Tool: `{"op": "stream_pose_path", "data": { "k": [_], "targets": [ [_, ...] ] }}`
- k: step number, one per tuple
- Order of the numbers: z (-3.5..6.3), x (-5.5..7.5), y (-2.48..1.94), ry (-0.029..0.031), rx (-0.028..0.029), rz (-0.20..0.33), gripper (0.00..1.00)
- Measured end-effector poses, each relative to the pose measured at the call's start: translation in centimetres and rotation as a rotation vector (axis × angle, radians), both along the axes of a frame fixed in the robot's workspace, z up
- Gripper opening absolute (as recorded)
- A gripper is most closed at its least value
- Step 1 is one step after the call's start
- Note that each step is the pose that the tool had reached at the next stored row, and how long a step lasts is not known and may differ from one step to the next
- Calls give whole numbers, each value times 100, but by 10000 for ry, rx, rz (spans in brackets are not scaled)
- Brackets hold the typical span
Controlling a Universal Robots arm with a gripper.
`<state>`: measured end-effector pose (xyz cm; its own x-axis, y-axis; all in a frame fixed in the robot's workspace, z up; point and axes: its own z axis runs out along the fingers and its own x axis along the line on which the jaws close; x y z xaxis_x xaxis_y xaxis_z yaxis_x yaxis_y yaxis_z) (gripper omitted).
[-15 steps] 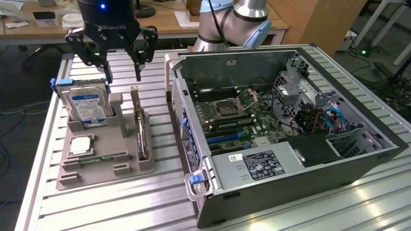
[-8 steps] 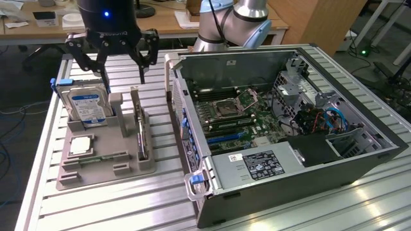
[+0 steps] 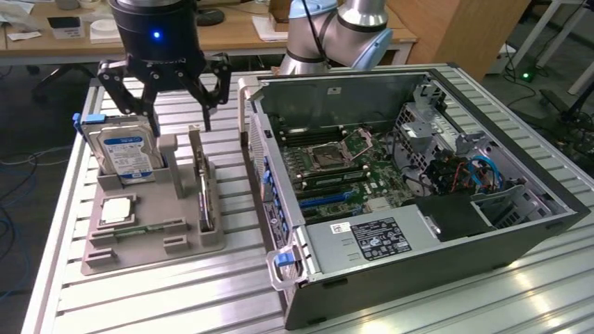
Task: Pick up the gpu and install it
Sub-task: 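Pick up the gpu and move the gpu toward the slot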
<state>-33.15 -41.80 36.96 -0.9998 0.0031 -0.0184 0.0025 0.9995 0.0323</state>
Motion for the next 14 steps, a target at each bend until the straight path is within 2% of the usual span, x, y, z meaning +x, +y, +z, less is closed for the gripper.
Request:
{"op": "stream_pose_path", "data": {
  "k": [14],
  "targets": [
    [-87,26,1,-2,-4,-1,71]
  ]
}}
